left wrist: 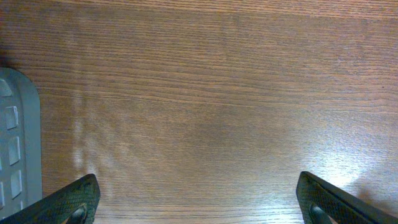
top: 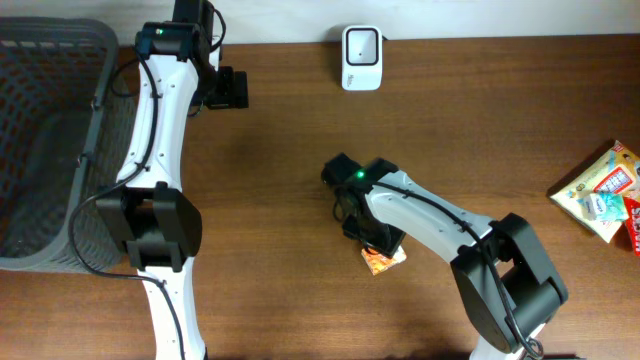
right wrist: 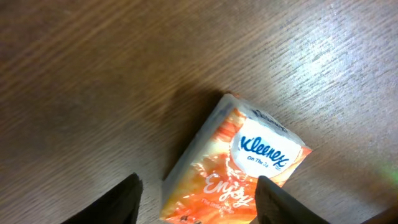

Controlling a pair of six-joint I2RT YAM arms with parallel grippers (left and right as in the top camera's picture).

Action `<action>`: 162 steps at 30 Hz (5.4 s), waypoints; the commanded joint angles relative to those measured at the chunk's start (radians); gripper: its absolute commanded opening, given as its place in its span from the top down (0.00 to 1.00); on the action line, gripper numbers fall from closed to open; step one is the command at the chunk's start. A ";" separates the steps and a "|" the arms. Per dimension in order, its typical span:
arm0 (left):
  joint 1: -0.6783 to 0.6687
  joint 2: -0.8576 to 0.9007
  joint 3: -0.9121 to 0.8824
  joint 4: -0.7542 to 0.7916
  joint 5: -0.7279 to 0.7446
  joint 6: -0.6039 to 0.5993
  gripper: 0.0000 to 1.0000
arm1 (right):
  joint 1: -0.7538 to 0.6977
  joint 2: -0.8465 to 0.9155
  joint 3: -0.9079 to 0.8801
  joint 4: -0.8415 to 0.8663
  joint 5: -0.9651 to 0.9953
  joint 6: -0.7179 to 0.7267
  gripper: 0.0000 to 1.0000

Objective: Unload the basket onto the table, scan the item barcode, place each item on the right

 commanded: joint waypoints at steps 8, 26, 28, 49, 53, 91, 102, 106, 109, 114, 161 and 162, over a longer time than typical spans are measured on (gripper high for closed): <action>-0.003 -0.008 -0.002 0.002 0.000 -0.006 0.01 | 0.010 0.078 -0.018 0.008 0.000 0.047 0.48; -0.003 -0.008 -0.002 0.002 0.000 -0.006 0.01 | -0.101 0.085 0.264 0.101 -0.011 -0.228 0.91; -0.003 -0.008 -0.002 0.002 0.000 -0.006 0.01 | -0.129 0.085 0.267 0.204 -0.047 -0.290 0.96; -0.003 -0.008 -0.002 0.002 0.000 -0.006 0.01 | -0.367 0.029 0.451 0.000 -0.095 -0.583 0.20; -0.003 -0.008 -0.002 0.002 0.000 -0.006 0.01 | -0.538 0.025 0.537 -0.117 -0.095 -0.583 0.02; -0.360 0.000 -0.358 0.378 0.188 -0.220 1.00 | -0.718 0.027 0.530 -0.135 -0.117 -0.583 0.01; -0.365 0.002 -0.410 0.490 0.241 -0.221 1.00 | -0.718 0.027 0.530 -0.135 -0.117 -0.583 0.02; -0.365 0.012 -0.445 0.509 0.218 -0.221 1.00 | -0.718 0.027 0.530 -0.135 -0.117 -0.583 0.02; -0.365 0.034 -0.455 0.516 0.217 -0.221 1.00 | -0.718 0.027 0.530 -0.135 -0.117 -0.583 0.02; -0.365 0.079 -0.455 0.519 0.217 -0.221 1.00 | -0.718 0.027 0.530 -0.135 -0.117 -0.583 0.02; -0.134 0.126 0.654 -0.323 -0.042 -0.140 0.01 | -0.718 0.027 0.530 -0.135 -0.117 -0.583 0.02; -0.124 0.126 0.654 -0.323 -0.041 -0.140 0.01 | -0.718 0.027 0.530 -0.135 -0.117 -0.583 0.02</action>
